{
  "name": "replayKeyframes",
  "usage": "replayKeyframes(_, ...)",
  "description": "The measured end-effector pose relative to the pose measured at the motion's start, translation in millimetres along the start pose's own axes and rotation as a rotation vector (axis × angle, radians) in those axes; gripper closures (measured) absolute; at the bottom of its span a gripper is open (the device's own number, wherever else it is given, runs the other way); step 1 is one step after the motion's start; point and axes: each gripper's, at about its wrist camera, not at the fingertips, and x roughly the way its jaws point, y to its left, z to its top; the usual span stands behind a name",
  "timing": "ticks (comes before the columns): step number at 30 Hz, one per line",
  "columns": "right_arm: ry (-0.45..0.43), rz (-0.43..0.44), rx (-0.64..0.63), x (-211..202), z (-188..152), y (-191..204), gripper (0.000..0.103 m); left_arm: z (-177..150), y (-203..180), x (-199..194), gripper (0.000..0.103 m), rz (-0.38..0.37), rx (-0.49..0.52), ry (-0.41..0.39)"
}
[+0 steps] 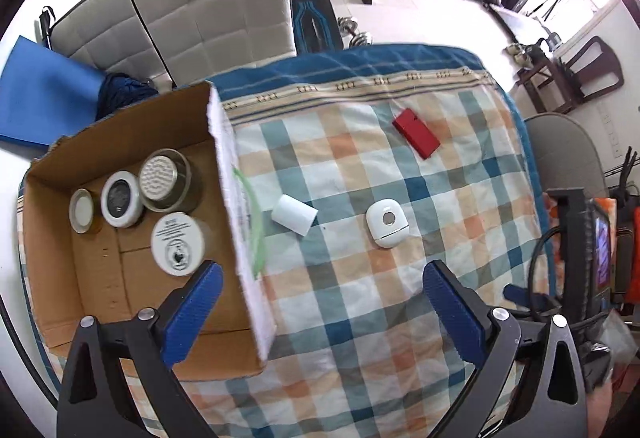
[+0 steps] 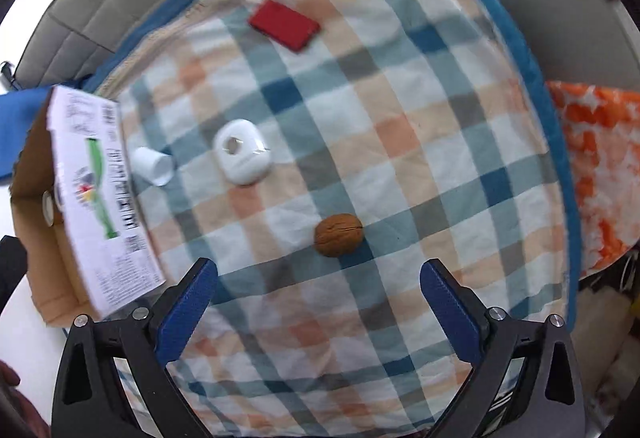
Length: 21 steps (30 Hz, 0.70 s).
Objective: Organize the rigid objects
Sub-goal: 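Grasp the white earbud case with left tool while right tool grasps the walnut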
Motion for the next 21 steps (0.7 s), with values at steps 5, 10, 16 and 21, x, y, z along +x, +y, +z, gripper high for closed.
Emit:
replayKeyframes(5, 0.070, 0.041, 0.070, 48, 10, -18, 0.036, 4, -19, 38, 0.000, 0.031, 0.018, 0.064)
replayKeyframes(10, 0.078, 0.045, 0.083, 64, 14, -26, 0.062, 7, -28, 57, 0.001, 0.037, 0.018, 0.094)
replayKeyframes(16, 0.063, -0.007, 0.038, 48, 27, -56, 0.062, 19, -38, 67, 0.001, -0.069, -0.010, 0.125)
replayKeyframes(21, 0.051, -0.067, 0.035, 37, 53, -84, 0.061, 38, -60, 87, 0.006, -0.119, -0.011, 0.157)
